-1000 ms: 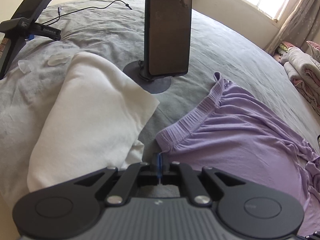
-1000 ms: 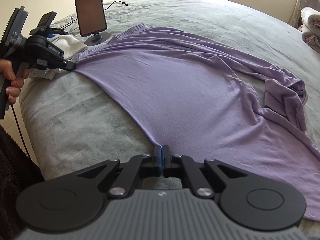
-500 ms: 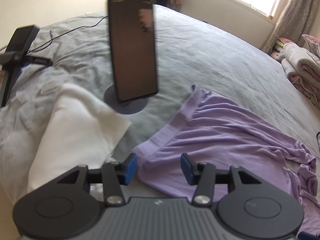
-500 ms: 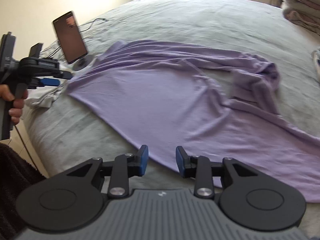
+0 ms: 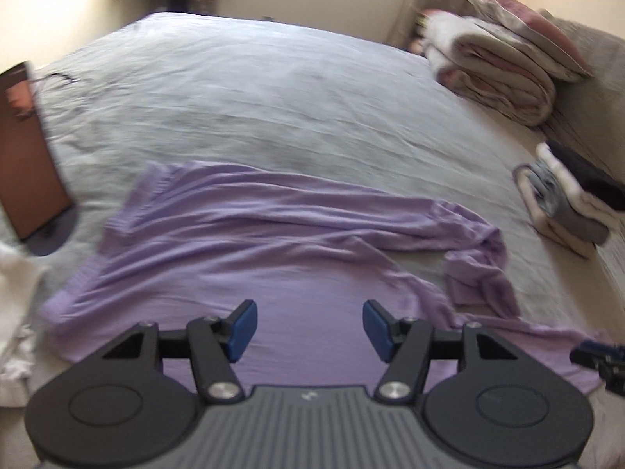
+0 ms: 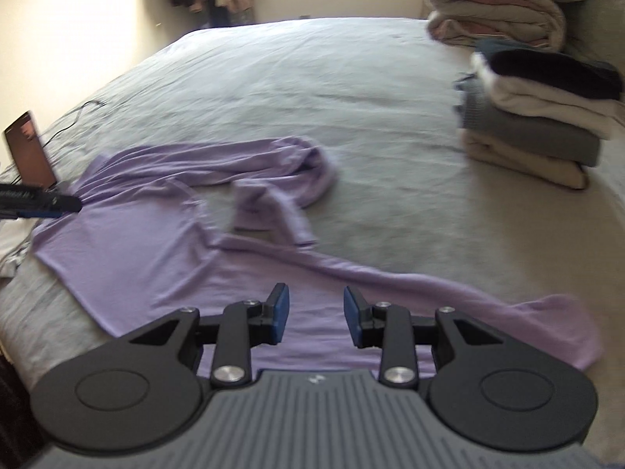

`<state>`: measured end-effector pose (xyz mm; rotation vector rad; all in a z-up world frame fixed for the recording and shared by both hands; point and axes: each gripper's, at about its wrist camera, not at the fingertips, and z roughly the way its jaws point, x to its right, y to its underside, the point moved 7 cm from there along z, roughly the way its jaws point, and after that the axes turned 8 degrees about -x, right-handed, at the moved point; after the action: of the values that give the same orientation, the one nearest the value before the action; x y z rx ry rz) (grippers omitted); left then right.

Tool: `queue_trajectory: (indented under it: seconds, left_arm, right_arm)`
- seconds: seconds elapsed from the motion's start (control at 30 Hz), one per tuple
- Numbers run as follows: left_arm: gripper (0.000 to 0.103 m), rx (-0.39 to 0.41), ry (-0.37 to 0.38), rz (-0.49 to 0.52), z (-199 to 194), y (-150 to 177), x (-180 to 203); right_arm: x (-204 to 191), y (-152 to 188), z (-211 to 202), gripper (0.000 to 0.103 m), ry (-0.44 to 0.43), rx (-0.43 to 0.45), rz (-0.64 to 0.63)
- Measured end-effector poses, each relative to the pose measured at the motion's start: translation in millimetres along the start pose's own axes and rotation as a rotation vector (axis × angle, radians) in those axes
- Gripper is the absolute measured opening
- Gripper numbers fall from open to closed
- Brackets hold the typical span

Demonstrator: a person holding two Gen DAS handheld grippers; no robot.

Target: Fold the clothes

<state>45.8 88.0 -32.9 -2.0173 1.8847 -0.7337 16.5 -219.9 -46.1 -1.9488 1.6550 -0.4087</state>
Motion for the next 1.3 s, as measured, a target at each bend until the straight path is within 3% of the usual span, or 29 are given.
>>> queue_trajectory:
  seconds: [0.3, 0.5, 0.73, 0.87, 1.0, 1.3]
  left_arm:
    - [0.055, -0.079, 0.137, 0.114, 46, -10, 83]
    - [0.057, -0.132, 0.228, 0.190, 76, -16, 138]
    - [0.052, -0.176, 0.174, 0.155, 120, -29, 165]
    - [0.012, -0.129, 0.135, 0.193, 129, -42, 179]
    - [0.010, -0.079, 0.121, 0.198, 131, -62, 193]
    - [0.014, 0.151, 0.131, 0.114, 94, -122, 208]
  right_arm:
    - [124, 14, -9, 0.036, 0.088, 0.050, 0.257]
    - [170, 17, -17, 0.036, 0.158, 0.077, 0.297]
    - [186, 20, -8, 0.038, 0.142, 0.046, 0.315]
    - [194, 23, -3, 0.038, 0.146, 0.026, 0.327]
    - [199, 24, -4, 0.038, 0.139, 0.028, 0.335]
    - [205, 22, -7, 0.038, 0.095, 0.044, 0.347]
